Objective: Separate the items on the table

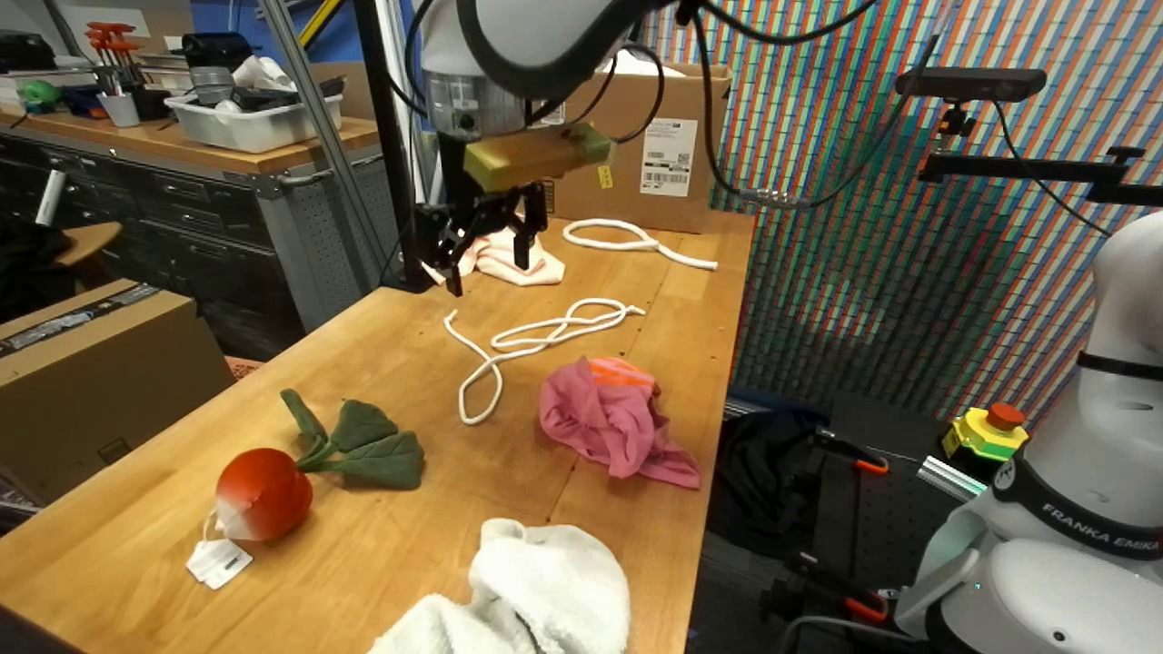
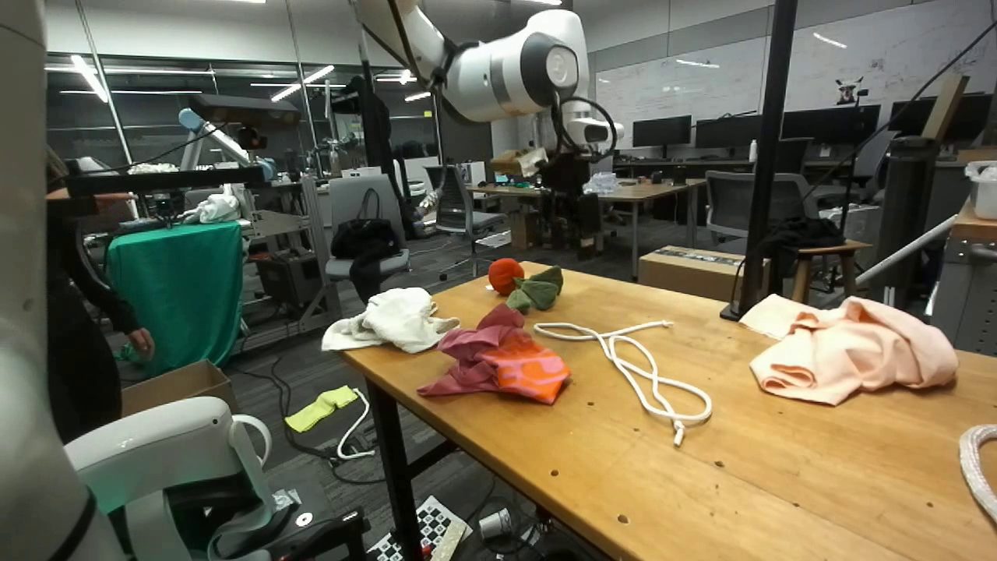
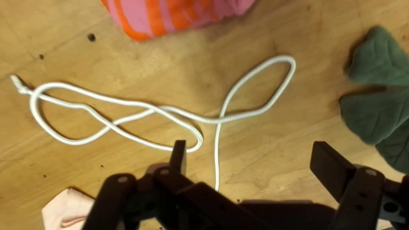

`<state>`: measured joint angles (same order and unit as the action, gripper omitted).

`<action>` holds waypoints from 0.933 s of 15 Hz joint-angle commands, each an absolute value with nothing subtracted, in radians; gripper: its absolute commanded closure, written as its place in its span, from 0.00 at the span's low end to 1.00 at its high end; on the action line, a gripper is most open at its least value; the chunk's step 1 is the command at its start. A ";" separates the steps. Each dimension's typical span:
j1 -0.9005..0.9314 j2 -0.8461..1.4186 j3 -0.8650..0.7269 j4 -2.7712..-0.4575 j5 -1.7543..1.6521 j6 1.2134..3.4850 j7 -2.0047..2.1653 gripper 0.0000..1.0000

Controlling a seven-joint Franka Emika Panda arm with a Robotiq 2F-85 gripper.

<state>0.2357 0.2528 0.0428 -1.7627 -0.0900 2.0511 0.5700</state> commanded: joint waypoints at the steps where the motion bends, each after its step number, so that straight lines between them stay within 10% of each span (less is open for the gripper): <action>1: 0.222 0.086 0.093 -1.798 -0.037 1.802 0.452 0.00; 7: 0.210 -0.148 0.137 -1.830 0.109 1.429 0.251 0.00; 14: 0.209 -0.445 0.137 -2.029 0.174 1.541 0.098 0.00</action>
<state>0.2308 -0.2980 0.1296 -1.9052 0.1259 1.4501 0.1678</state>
